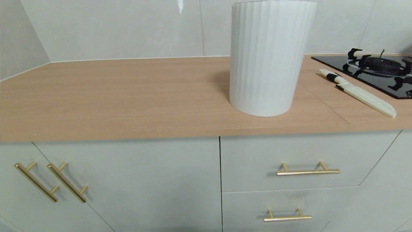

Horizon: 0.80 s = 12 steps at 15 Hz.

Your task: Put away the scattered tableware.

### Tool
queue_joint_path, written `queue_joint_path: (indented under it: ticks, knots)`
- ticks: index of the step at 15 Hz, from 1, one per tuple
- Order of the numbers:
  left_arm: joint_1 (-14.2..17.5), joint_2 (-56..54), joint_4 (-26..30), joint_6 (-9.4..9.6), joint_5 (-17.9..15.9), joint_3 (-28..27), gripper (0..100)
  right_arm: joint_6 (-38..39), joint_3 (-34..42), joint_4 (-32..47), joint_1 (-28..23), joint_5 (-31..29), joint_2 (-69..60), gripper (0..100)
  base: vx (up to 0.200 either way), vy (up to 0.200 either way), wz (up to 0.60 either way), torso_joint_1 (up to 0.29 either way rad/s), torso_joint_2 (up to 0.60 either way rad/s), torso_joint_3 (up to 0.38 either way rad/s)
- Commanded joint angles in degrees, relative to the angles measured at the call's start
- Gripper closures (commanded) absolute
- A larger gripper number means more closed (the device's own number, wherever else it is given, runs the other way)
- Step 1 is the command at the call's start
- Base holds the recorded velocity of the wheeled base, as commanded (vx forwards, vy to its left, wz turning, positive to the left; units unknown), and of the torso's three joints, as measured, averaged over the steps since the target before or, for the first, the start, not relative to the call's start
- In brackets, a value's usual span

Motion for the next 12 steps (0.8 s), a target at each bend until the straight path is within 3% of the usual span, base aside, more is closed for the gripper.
queue_joint_path:
  ticks: [1,4,12]
  knots:
    - [0.1,0.1,-0.2,-0.01,0.0,-0.1,0,0.1,0.0,0.0,0.0,0.0,0.1,0,0.000,0.000,0.00,0.159,-0.26,-0.281]
    - [0.1,0.1,-0.2,-0.01,0.0,0.0,0,0.0,0.0,0.0,0.0,-0.1,0.1,0,0.000,0.000,0.00,0.074,-0.53,-0.274]
    - [0.1,0.1,-0.2,-0.01,0.0,0.0,0,0.1,0.0,0.0,0.0,0.0,0.1,0,0.000,0.000,0.00,0.228,-0.48,-0.271]
